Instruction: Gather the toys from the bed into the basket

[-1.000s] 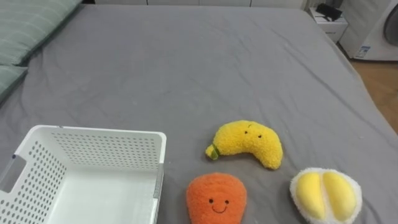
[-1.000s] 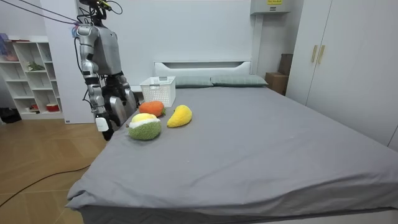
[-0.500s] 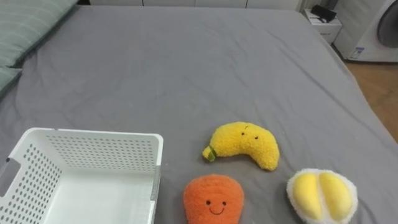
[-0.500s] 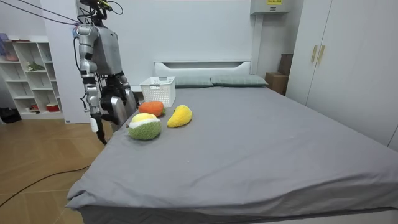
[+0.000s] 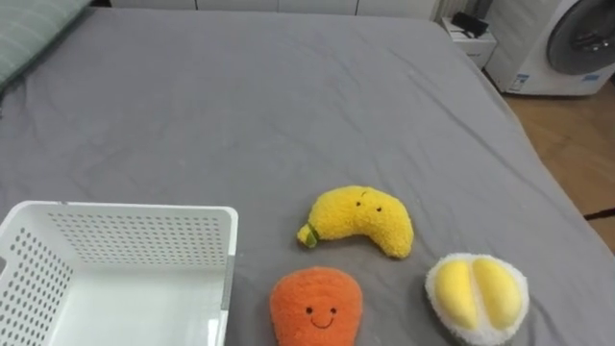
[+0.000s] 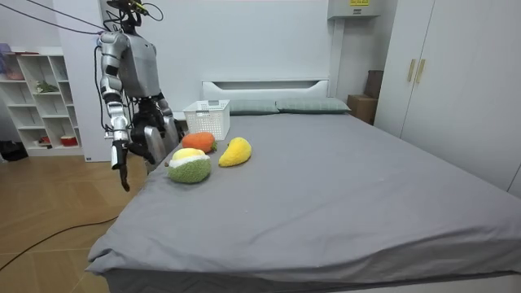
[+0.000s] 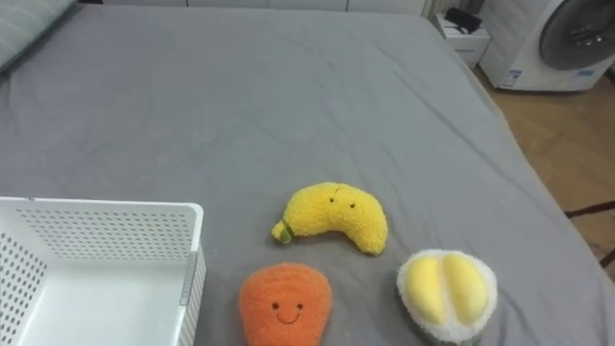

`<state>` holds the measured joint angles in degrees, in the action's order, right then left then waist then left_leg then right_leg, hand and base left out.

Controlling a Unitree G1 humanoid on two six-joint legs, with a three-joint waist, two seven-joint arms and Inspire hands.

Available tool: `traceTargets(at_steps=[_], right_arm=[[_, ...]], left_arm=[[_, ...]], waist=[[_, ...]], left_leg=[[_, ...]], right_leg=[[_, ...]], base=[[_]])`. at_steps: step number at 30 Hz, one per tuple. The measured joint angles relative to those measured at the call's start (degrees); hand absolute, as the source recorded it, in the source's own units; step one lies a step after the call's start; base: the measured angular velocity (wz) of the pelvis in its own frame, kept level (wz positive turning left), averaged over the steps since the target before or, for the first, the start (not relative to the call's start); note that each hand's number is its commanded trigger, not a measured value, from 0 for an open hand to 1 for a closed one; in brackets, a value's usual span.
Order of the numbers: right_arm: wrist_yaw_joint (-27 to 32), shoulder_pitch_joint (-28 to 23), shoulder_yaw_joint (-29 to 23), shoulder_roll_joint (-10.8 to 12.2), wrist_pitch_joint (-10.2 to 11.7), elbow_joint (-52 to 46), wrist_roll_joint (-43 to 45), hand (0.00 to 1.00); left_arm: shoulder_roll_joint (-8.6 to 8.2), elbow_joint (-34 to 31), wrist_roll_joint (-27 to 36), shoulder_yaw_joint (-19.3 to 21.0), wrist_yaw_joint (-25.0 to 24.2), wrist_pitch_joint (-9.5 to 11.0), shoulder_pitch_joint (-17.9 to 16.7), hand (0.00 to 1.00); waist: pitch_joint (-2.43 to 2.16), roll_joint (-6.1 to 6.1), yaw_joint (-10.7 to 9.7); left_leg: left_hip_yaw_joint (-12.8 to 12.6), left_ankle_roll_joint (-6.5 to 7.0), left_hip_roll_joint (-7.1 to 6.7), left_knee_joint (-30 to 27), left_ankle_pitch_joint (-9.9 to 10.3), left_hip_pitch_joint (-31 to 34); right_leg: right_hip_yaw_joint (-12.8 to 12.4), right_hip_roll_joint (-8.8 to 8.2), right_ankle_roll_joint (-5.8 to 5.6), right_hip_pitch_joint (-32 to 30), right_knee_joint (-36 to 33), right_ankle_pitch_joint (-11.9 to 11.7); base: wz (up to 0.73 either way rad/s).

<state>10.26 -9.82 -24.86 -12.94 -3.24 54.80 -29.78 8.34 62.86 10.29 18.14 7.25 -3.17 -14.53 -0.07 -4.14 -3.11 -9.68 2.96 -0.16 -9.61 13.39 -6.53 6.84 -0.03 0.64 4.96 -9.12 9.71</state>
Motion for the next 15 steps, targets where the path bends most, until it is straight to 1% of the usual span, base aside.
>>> traceTargets(at_steps=[1, 3, 5, 6, 8, 9, 10, 11, 12, 15], right_arm=[[0.24, 0.09, 0.02, 0.01, -0.09, -1.01, 1.36, 0.0], [1.52, 0.25, 0.02, 0.01, -0.13, -7.29, 5.63, 0.0], [2.05, 0.22, 0.2, 0.01, -0.1, -12.35, 5.77, 0.0], [2.57, 0.21, 0.62, -0.01, 0.19, -15.31, 5.78, 0.0], [3.33, 0.24, 1.29, -0.04, 0.83, -18.19, 5.81, 0.0], [3.81, 0.23, 1.36, -0.02, 0.71, -20.34, 5.99, 0.0], [4.11, 0.2, 1.55, -0.01, 0.69, -21.77, 6.33, 0.0], [4.42, 0.2, 1.81, -0.01, 0.69, -25.22, 7.01, 0.0], [4.74, 0.19, 2.25, -0.07, 0.76, -28.38, 8.14, 0.0], [4.83, 0.21, 3.64, -0.07, 0.89, -32.92, 10.33, 0.0]], left_arm=[[-0.01, 0.0, -0.04, -0.22, 0.0, 0.0, 0.0, 0.0], [-0.07, -0.04, -0.06, -0.28, -0.04, -0.11, -0.04, 0.0], [0.09, -0.07, -0.01, -0.32, -0.04, -0.12, -0.02, 0.0], [0.05, -0.04, -0.01, -0.39, -0.03, -0.11, -0.03, 0.0], [0.06, 0.01, 0.08, -0.97, 0.02, -0.04, -0.07, 0.0], [0.01, -0.09, 0.02, -1.39, 0.01, 0.0, -0.2, 0.0], [-0.08, -0.17, -0.03, -1.45, -0.02, 0.0, -0.2, 0.0], [-0.25, -0.47, -0.23, -1.44, -0.04, 0.0, -0.36, 0.0], [-0.29, -0.47, -1.07, -1.42, -0.02, -0.01, -0.5, 0.0], [-0.32, -0.83, -1.61, -1.41, 0.03, -0.01, -0.64, 0.0]], waist=[[-0.07, -0.18, 0.12], [0.06, 0.06, 0.3], [0.14, -0.01, 0.36], [0.14, -0.04, 0.36], [0.24, 0.0, 0.38], [0.14, -0.24, 0.48], [0.04, -0.09, 0.48], [0.16, 0.15, 0.58], [0.17, 0.13, 0.54], [0.14, 0.34, 0.52]], left_leg=[[-0.15, 0.0, 0.02, 0.03, -0.03, -0.04], [-0.87, 0.0, 0.1, 0.22, -0.03, 0.03], [-1.15, 0.01, 0.16, 0.32, -0.03, -0.08], [-1.18, 0.01, 0.19, 0.32, -0.03, -0.16], [-1.19, 0.0, 0.22, 0.27, -0.03, -0.2], [-1.19, 0.0, 0.24, 0.23, -0.03, -0.19], [-1.2, 0.0, 0.24, 0.26, -0.02, -0.13], [-1.35, 0.0, 0.25, 0.44, -0.02, -0.09], [-1.43, 0.0, 0.26, 0.44, -0.02, -0.08], [-1.44, -0.03, 0.31, 0.3, -0.03, -0.07]], right_leg=[[-0.16, 0.03, 0.01, -0.06, -0.09, -0.01], [-0.56, 0.05, 0.03, -0.26, -0.58, -0.03], [-0.54, 0.07, 0.08, -0.27, -0.63, -0.08], [-0.55, 0.11, 0.11, -0.22, -0.65, -0.11], [-0.45, 0.12, 0.13, -0.19, -0.75, -0.12], [-0.45, 0.08, 0.13, -0.27, -0.86, -0.12], [-0.48, 0.08, 0.13, -0.31, -0.92, -0.12], [-0.65, 0.11, 0.13, -0.33, -0.9, -0.12], [-0.97, 0.13, 0.13, -0.34, -0.81, -0.12], [-1.04, 0.21, 0.14, -0.56, -0.57, -0.12]], base=[[-0.09], [-0.14], [-0.07], [-0.03], [0.0], [0.0], [-0.03], [-0.06], [-0.05], [0.0]])
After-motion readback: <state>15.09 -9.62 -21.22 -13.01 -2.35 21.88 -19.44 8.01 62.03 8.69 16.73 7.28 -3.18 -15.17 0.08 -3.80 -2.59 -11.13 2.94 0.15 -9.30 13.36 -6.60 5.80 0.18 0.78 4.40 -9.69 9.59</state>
